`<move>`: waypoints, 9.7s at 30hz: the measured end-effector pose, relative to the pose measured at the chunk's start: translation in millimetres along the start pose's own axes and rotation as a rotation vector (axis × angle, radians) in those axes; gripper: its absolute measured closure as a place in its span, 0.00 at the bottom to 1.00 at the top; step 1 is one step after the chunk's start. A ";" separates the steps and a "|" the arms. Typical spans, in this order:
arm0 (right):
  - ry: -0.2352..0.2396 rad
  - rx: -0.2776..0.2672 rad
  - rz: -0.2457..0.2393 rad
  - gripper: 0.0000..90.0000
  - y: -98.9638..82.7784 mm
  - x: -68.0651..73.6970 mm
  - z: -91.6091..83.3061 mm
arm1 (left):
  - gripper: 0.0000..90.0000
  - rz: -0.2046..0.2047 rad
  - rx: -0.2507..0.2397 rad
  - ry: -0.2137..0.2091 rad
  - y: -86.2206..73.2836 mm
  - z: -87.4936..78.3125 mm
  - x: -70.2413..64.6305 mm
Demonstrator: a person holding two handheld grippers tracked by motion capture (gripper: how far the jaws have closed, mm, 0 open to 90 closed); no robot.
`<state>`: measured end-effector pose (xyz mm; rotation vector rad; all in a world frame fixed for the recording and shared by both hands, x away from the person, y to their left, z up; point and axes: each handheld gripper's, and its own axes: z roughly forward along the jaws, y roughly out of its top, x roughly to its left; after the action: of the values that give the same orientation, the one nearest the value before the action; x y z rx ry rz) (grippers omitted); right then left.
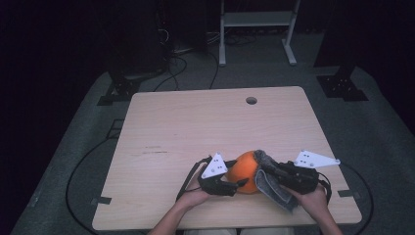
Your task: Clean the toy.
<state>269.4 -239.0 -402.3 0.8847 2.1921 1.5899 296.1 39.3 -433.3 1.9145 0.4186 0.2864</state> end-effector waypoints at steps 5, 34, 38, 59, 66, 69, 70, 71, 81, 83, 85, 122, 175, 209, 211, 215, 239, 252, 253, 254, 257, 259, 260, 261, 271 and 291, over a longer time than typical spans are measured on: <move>0.010 0.005 -0.004 0.87 -1.1 -0.2 1.5 | 0.08 -0.023 0.036 0.008 -3.2 8.5 3.2; 0.035 0.018 -0.003 0.87 -2.5 0.0 7.7 | 0.36 0.076 0.070 0.036 -5.7 0.4 -4.4; -0.002 0.013 0.043 0.87 -7.1 -6.4 6.8 | 0.28 0.064 0.060 0.021 -4.4 -4.9 -2.6; 0.013 0.011 -0.005 0.87 -2.5 2.2 15.0 | 0.36 0.115 0.023 -0.020 -8.9 -5.0 -10.6; 0.025 0.015 -0.007 0.87 -2.7 6.9 10.3 | 0.34 0.127 0.028 -0.014 -8.4 0.1 -15.1; 0.064 0.023 -0.075 0.87 7.0 20.8 15.4 | 0.35 0.126 0.027 -0.019 -8.7 -0.8 -14.4; 0.049 0.019 -0.058 0.87 5.6 14.4 16.2 | 0.35 0.121 0.028 -0.019 -9.0 -1.9 -12.8; 0.049 0.019 -0.058 0.87 5.6 14.4 16.2 | 0.35 0.121 0.028 -0.019 -9.0 -1.9 -12.8; 0.071 0.040 -0.105 0.87 11.6 29.1 21.2 | 0.35 0.128 0.031 -0.019 -8.5 2.7 -16.6; 0.049 0.035 -0.079 0.87 8.5 20.3 20.0 | 0.36 0.127 0.031 -0.018 -8.9 2.0 -16.6; 0.028 0.038 -0.065 0.87 5.1 14.0 18.2 | 0.36 0.131 0.032 -0.019 -8.7 2.6 -17.2; 0.079 0.031 -0.063 0.87 9.0 19.6 13.3 | 0.37 0.116 0.050 -0.033 -11.0 5.1 -14.9; 0.004 0.104 0.034 0.87 -20.6 -6.9 5.7 | 0.38 0.010 0.102 -0.053 -8.4 -7.2 -4.4; -0.184 0.112 0.103 0.75 -44.0 -61.4 -30.8 | 0.57 0.055 0.133 -0.013 16.4 13.8 0.6; -0.204 0.114 0.121 0.65 -48.4 -67.1 -26.8 | 0.58 0.051 0.120 0.006 17.6 9.2 5.0; -0.212 0.097 0.143 0.57 -48.8 -71.7 -25.5 | 0.58 0.048 0.119 0.036 18.8 5.6 12.0; -0.193 0.037 0.167 0.40 -46.9 -71.6 -25.2 | 0.32 -0.045 0.111 0.220 18.8 -1.1 64.7; -0.183 0.047 0.154 0.40 -46.1 -67.5 -22.6 | 0.18 -0.059 0.081 0.219 25.1 -19.8 62.9; -0.183 0.049 0.153 0.39 -46.1 -67.5 -22.6 | 0.18 -0.063 0.077 0.220 25.3 -22.7 63.1; -0.183 0.050 0.153 0.39 -46.2 -67.4 -22.7 | 0.18 -0.061 0.078 0.220 25.2 -24.4 63.4; -0.183 0.048 0.153 0.39 -46.1 -67.5 -22.9 | 0.18 -0.061 0.076 0.222 24.7 -27.4 63.5; -0.183 0.047 0.154 0.39 -46.0 -67.3 -23.3 | 0.18 -0.058 0.076 0.226 24.1 -31.2 63.7; -0.184 0.048 0.153 0.39 -46.0 -67.2 -23.6 | 0.18 -0.061 0.074 0.226 23.9 -33.1 63.9; -0.183 0.049 0.154 0.39 -46.0 -67.0 -23.8 | 0.17 -0.061 0.072 0.228 23.5 -37.5 64.2; -0.182 0.051 0.152 0.39 -46.0 -66.3 -24.2 | 0.16 -0.073 0.065 0.250 17.2 -56.8 66.5; -0.175 0.062 0.157 0.39 -46.2 -66.1 -22.9 | 0.15 -0.104 0.068 0.293 -6.6 -84.4 69.2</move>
<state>293.2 -307.1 -445.0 1.1933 2.1043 1.4551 325.0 141.7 -408.2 1.9148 0.7281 0.4923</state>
